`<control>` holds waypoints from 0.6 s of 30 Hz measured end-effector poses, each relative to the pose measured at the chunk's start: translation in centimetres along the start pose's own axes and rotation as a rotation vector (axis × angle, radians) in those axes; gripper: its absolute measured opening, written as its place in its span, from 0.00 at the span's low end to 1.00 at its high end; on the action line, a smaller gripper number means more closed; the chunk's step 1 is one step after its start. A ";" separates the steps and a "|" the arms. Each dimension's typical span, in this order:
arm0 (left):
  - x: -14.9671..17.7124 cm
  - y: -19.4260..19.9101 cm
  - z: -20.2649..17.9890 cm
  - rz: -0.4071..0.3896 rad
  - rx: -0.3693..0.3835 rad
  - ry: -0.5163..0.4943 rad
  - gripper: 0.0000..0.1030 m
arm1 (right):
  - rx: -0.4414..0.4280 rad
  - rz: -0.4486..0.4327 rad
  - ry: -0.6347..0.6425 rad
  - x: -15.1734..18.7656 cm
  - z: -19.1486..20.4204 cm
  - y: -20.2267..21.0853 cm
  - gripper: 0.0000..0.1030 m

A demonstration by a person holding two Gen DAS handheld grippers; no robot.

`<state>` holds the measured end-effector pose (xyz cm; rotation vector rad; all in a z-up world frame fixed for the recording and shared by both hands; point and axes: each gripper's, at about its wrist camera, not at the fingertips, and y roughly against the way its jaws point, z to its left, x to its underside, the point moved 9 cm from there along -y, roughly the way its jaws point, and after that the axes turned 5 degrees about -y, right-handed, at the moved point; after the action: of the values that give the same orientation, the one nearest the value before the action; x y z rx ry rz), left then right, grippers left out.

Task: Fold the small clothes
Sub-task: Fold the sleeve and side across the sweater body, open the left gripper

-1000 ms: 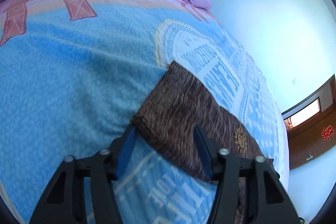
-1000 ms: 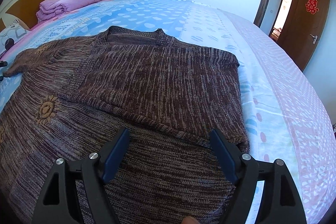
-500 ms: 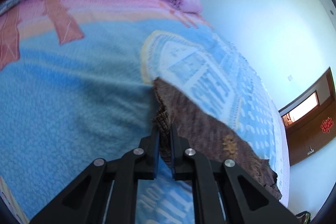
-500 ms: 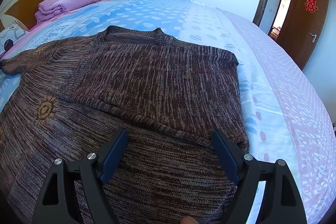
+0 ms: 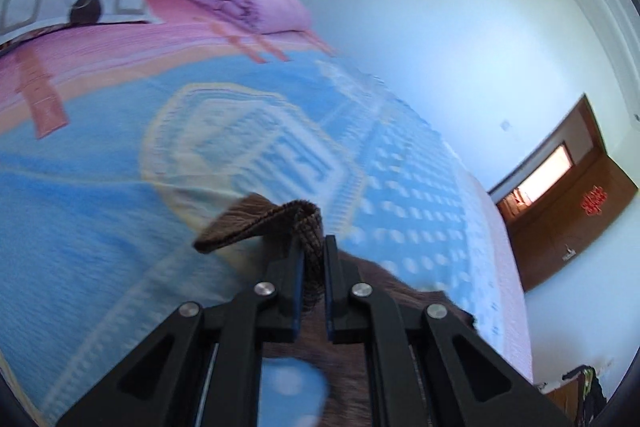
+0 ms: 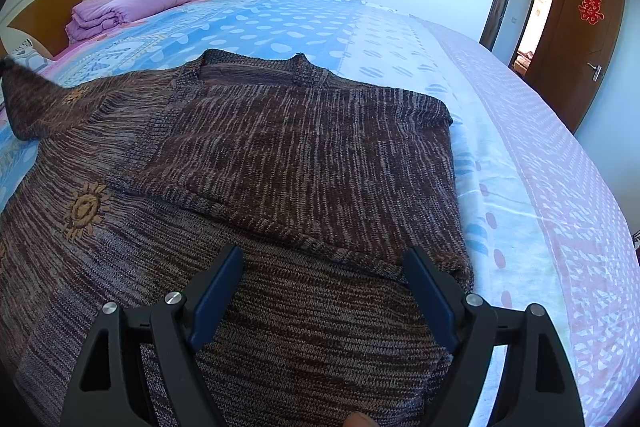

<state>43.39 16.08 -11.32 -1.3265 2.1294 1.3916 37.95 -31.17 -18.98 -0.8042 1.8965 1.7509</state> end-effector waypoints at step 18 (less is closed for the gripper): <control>15.8 -7.6 -19.5 0.150 0.073 -0.364 0.10 | -0.010 0.005 -0.014 0.0 -0.2 -0.2 0.81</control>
<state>45.60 -9.59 -16.05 -0.8244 2.0389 1.4651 38.09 -31.36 -19.08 -0.7893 1.8835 1.7665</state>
